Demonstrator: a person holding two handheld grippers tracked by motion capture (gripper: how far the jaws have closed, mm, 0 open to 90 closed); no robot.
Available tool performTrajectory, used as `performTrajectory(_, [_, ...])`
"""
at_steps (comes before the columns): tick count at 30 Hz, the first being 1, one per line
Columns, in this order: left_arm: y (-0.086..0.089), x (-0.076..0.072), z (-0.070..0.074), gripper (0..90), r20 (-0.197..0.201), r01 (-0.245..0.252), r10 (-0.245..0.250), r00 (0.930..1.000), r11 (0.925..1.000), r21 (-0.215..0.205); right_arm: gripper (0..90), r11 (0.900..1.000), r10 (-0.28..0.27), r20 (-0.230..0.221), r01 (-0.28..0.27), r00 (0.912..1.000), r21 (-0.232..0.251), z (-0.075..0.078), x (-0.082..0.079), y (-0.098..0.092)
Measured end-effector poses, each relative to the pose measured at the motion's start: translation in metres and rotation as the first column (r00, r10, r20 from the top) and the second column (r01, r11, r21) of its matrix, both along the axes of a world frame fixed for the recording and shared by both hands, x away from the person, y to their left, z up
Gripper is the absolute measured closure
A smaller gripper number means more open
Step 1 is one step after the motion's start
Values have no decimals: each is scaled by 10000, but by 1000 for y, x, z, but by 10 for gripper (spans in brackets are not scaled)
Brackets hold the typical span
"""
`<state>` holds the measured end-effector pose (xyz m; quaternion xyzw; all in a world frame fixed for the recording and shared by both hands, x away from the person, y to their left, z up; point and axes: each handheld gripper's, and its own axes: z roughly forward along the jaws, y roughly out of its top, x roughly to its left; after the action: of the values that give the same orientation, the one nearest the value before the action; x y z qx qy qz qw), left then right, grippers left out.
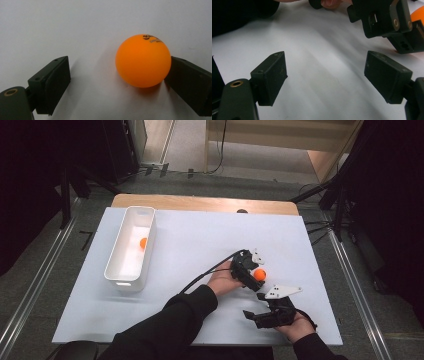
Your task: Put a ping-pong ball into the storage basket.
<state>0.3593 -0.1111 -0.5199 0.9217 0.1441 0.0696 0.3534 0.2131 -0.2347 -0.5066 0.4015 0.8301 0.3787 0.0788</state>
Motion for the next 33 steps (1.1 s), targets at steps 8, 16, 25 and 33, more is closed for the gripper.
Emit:
performTrajectory(8, [2,-5,1,213,77,242,-240,9997,9993,-282,168,10000,16,11,-17,10000,6,0,0,0])
performTrajectory(16, [3,-8,1,319,83,358,-355,9993,9984,-441,167,10000,50,-5,-50,10000,-19,-1,0,1])
performTrajectory(25, [3,-10,1,346,165,431,-423,9990,9979,-478,168,10000,47,-4,-47,10000,-31,-1,0,1])
performTrajectory(33, [4,-11,1,423,125,627,-621,9980,9965,-550,168,10000,41,-12,-41,10000,-42,-1,0,1])
